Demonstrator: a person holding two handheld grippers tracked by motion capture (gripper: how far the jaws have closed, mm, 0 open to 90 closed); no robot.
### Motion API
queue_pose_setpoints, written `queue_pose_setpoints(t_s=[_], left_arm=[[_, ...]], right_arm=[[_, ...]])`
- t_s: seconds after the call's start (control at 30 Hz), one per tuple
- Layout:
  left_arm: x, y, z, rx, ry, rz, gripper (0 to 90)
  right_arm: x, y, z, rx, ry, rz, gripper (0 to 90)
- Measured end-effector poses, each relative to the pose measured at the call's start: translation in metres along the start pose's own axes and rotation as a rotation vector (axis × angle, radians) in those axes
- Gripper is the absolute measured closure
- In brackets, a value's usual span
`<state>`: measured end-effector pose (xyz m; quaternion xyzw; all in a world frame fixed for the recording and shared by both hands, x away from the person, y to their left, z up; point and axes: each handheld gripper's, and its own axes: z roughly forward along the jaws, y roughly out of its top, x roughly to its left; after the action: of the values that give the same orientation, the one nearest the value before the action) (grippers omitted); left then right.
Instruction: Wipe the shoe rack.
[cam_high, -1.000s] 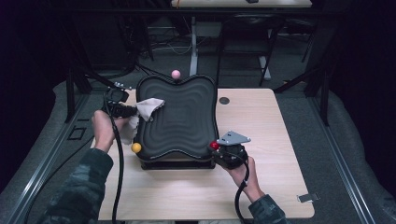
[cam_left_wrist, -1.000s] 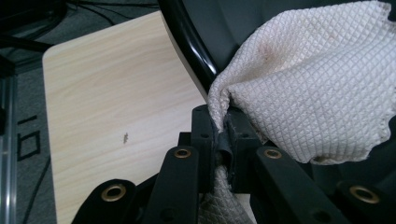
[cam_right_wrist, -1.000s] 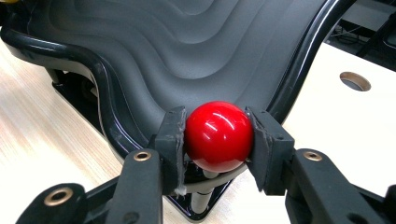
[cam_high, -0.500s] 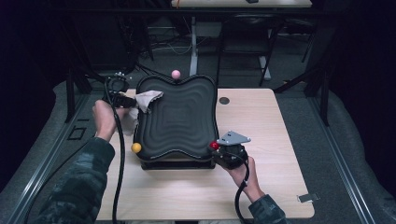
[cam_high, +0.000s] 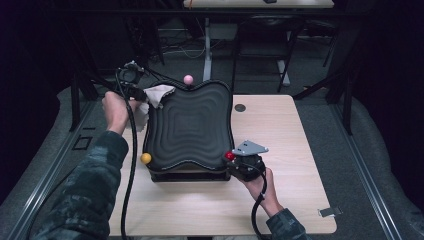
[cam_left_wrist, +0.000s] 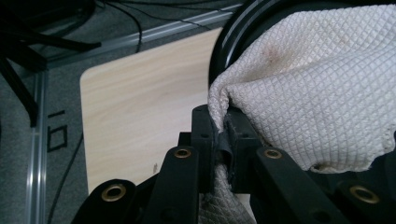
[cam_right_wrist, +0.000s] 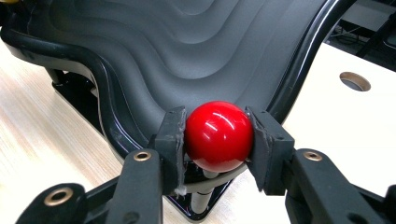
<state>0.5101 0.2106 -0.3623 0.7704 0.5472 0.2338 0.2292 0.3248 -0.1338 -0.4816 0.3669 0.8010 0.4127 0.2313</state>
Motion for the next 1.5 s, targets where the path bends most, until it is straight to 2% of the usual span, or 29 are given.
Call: queue_pose_setpoints(t_s=[0.1, 0.13, 0.33, 0.47, 0.53, 0.83, 1.3, 1.4, 1.5], left_arm=[[-0.001, 0.008, 0.0, -0.014, 0.009, -0.009, 83.7], [-0.002, 0.01, 0.001, -0.017, 0.023, -0.002, 83.7], [-0.009, 0.022, 0.003, -0.043, 0.034, -0.007, 83.7], [-0.019, 0.027, 0.005, -0.05, 0.043, 0.023, 83.7], [-0.023, 0.029, 0.007, -0.055, 0.03, 0.02, 83.7], [-0.044, 0.033, 0.013, -0.072, 0.009, 0.062, 83.6], [-0.08, 0.037, 0.016, -0.103, -0.067, 0.155, 83.4], [-0.084, 0.037, 0.017, -0.105, -0.068, 0.168, 83.4], [-0.081, 0.037, 0.017, -0.104, -0.064, 0.163, 83.4]], right_arm=[[0.0, 0.0, 0.0, 0.0, 0.001, -0.001, 60.0], [0.0, 0.0, 0.0, -0.003, 0.0, 0.003, 60.0], [0.0, 0.0, 0.0, -0.002, -0.003, 0.002, 60.1], [0.001, 0.0, 0.0, -0.004, -0.002, 0.004, 60.0], [0.001, 0.0, 0.0, -0.001, -0.004, 0.001, 60.0], [0.001, 0.0, 0.0, -0.003, -0.002, 0.003, 60.1], [0.001, 0.0, 0.0, -0.002, -0.003, 0.003, 60.1], [0.001, 0.0, 0.0, -0.001, -0.004, 0.002, 60.1], [0.001, 0.0, 0.0, 0.004, -0.009, -0.002, 60.1]])
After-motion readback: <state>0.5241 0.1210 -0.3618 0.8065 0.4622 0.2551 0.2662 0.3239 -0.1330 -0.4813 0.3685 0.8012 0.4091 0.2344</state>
